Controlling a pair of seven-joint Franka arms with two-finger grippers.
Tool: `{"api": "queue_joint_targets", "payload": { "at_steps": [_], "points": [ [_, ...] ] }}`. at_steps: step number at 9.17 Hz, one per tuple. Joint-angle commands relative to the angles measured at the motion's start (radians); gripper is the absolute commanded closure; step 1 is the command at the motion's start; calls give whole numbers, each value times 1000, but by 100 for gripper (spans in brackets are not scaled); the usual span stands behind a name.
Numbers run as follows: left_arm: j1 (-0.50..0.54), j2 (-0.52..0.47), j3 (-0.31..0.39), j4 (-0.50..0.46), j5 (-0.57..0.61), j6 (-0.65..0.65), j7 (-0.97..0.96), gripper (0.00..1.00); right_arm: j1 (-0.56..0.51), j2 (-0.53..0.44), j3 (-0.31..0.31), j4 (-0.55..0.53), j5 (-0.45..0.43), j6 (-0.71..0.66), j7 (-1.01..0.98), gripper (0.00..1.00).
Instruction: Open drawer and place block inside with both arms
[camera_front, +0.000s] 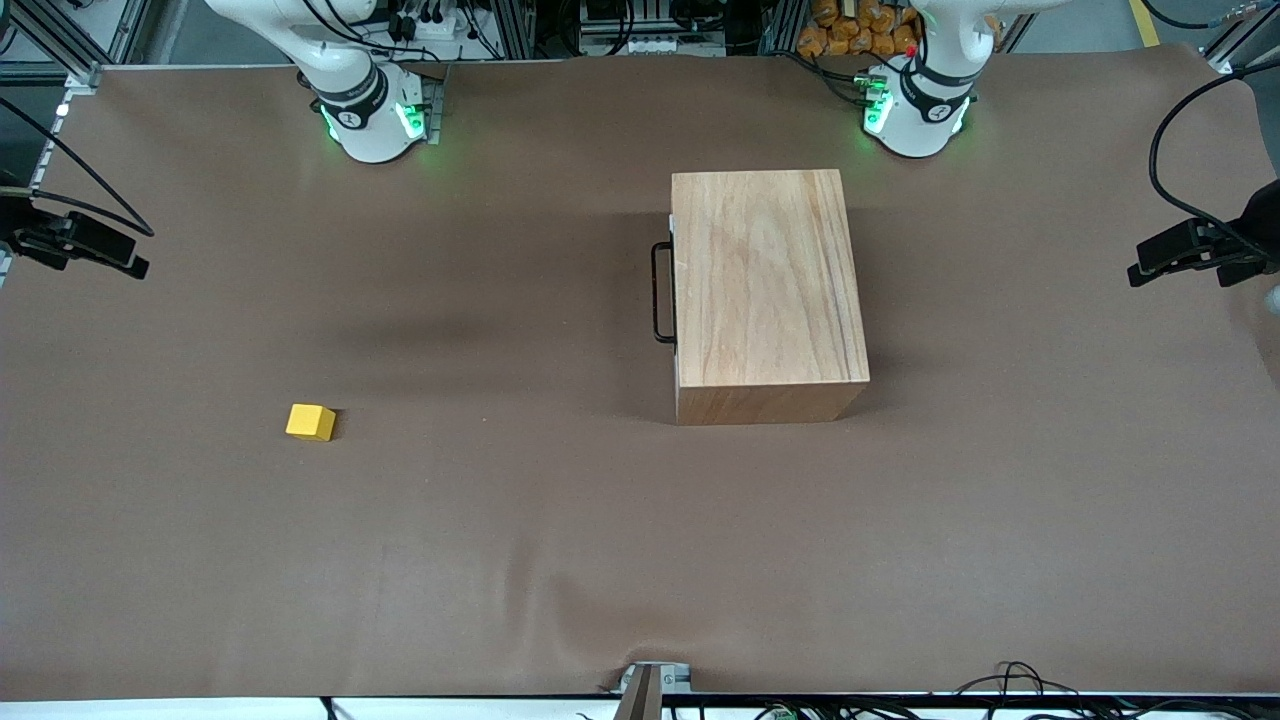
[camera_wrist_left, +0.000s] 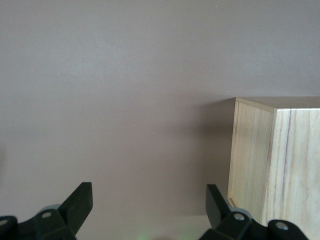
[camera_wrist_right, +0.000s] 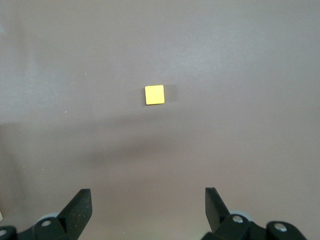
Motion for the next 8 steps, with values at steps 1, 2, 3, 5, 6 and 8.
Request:
{"api": "queue_joint_targets", "payload": {
  "at_steps": [1,2,3,5,6,8],
  "points": [
    [-1,9,-2,24,-14,-6,-9,0,-13,10,15,25,-1,-19,-8,0],
    [-1,9,0,23,-14,-6,-9,0,-15,10,15,25,-3,-23,-10,0],
    [-3,9,-2,24,-14,-6,-12,0,-15,10,15,25,-3,-34,-10,0],
    [-4,11,-2,23,-14,-6,-13,0,-13,10,15,25,-3,-34,-8,0],
    [-6,11,-3,23,-14,-6,-12,0,-13,10,15,25,-1,-36,-8,0],
    [-7,17,-26,21,-16,-6,-15,0,-13,10,15,25,-1,-36,-10,0]
  ]
}}
